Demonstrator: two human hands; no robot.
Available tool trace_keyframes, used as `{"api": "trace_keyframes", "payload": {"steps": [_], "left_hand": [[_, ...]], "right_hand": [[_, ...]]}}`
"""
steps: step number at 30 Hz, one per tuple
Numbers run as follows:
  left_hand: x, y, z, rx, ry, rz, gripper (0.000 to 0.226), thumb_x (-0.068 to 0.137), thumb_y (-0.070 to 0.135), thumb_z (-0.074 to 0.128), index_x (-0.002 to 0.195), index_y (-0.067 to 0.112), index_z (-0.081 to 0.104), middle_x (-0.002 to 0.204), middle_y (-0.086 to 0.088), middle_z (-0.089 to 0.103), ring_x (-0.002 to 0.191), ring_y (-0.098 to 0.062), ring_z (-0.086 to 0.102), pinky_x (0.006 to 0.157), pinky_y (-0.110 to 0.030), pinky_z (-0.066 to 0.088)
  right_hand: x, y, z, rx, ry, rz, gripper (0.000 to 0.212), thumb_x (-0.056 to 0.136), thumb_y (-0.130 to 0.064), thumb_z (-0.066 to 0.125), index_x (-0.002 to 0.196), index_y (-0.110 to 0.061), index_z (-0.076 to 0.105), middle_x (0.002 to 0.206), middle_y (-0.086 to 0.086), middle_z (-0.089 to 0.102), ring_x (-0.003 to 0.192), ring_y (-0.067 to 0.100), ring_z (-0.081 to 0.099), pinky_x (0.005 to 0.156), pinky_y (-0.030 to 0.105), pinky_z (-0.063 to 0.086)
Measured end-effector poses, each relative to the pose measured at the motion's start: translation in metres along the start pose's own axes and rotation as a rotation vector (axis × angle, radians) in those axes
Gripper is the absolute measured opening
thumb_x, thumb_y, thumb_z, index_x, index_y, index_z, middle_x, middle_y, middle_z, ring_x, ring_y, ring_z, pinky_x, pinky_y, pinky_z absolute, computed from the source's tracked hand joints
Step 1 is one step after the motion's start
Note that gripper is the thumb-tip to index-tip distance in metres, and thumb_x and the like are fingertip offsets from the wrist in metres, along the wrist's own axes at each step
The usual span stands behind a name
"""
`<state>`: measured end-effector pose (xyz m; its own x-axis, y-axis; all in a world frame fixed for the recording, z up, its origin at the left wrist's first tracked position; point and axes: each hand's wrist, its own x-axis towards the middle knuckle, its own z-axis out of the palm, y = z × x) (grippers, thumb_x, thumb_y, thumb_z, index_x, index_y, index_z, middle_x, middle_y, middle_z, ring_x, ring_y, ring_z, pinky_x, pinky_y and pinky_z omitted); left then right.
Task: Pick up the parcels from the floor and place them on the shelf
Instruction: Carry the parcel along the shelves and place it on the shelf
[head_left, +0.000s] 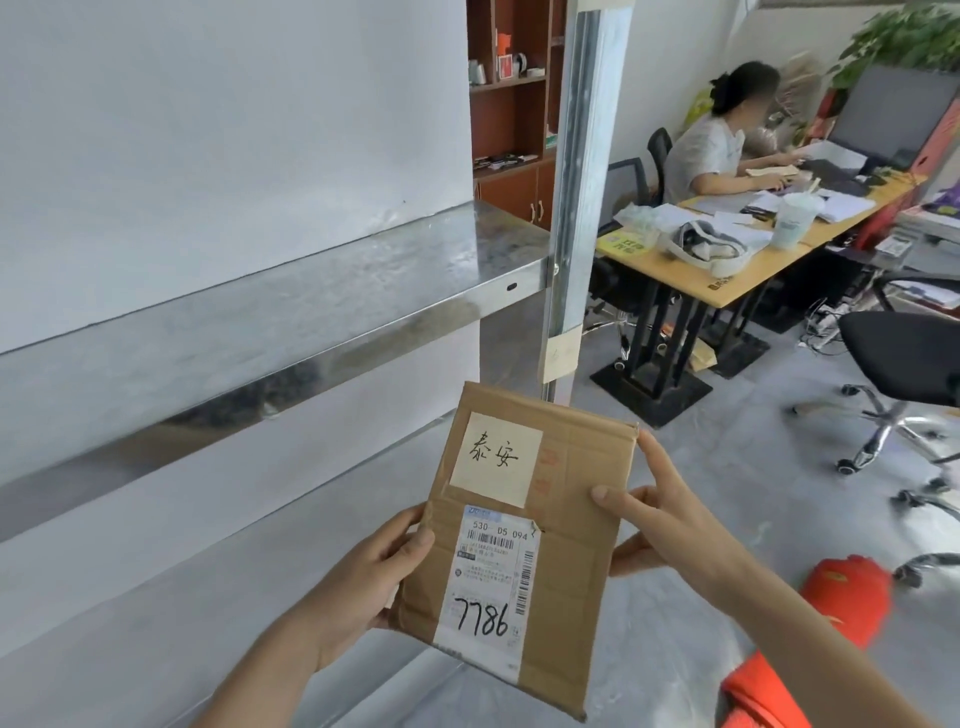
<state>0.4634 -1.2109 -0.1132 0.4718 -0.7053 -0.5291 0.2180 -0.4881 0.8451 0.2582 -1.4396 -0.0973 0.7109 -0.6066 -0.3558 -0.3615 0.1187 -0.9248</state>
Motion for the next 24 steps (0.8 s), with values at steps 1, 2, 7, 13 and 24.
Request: {"api": "trace_keyframes", "payload": {"steps": [1, 2, 7, 13, 24], "left_hand": [[0.002, -0.001, -0.004, 0.002, -0.007, 0.007, 0.027, 0.104, 0.040, 0.054, 0.126, 0.052, 0.065, 0.119, 0.016, 0.080, 0.110, -0.019, 0.076, 0.069, -0.032, 0.063], [0.004, -0.002, -0.009, 0.007, -0.009, 0.015, 0.028, 0.104, 0.039, 0.056, 0.127, 0.052, 0.065, 0.120, 0.015, 0.079, 0.110, -0.018, 0.077, 0.072, -0.034, 0.063], [0.022, -0.010, -0.038, 0.024, 0.132, 0.042, 0.023, 0.099, 0.030, 0.068, 0.120, 0.038, 0.073, 0.117, 0.005, 0.081, 0.106, -0.021, 0.078, 0.085, -0.044, 0.064], [0.046, -0.020, -0.066, 0.054, 0.300, 0.048, 0.021, 0.098, 0.021, 0.068, 0.116, 0.031, 0.073, 0.092, 0.002, 0.085, 0.097, -0.027, 0.079, 0.089, -0.044, 0.060], [0.094, -0.012, -0.101, -0.210, 0.548, 0.064, 0.010, 0.087, 0.018, 0.080, 0.092, 0.013, 0.073, 0.099, -0.019, 0.082, 0.102, -0.039, 0.076, 0.104, -0.057, 0.056]], "right_hand": [[0.004, 0.002, 0.003, 0.004, 0.009, 0.004, 0.086, 0.093, -0.036, 0.071, 0.154, -0.056, 0.015, 0.115, 0.016, 0.073, 0.080, 0.038, 0.081, 0.079, 0.055, 0.066], [0.007, 0.003, 0.006, 0.016, 0.018, 0.009, 0.079, 0.094, -0.035, 0.071, 0.152, -0.054, 0.020, 0.114, 0.015, 0.075, 0.080, 0.039, 0.081, 0.079, 0.055, 0.066], [0.026, 0.006, 0.024, 0.139, 0.041, 0.029, 0.061, 0.097, -0.029, 0.068, 0.144, -0.047, 0.033, 0.114, 0.010, 0.075, 0.083, 0.039, 0.081, 0.073, 0.047, 0.067], [0.052, 0.015, 0.061, 0.196, 0.051, 0.070, 0.049, 0.100, -0.017, 0.065, 0.138, -0.037, 0.041, 0.115, 0.013, 0.075, 0.087, 0.038, 0.081, 0.078, 0.052, 0.066], [0.098, 0.000, 0.105, 0.209, 0.087, 0.114, 0.039, 0.101, -0.019, 0.064, 0.130, -0.036, 0.043, 0.109, 0.009, 0.073, 0.084, 0.034, 0.082, 0.080, 0.049, 0.067]]}}
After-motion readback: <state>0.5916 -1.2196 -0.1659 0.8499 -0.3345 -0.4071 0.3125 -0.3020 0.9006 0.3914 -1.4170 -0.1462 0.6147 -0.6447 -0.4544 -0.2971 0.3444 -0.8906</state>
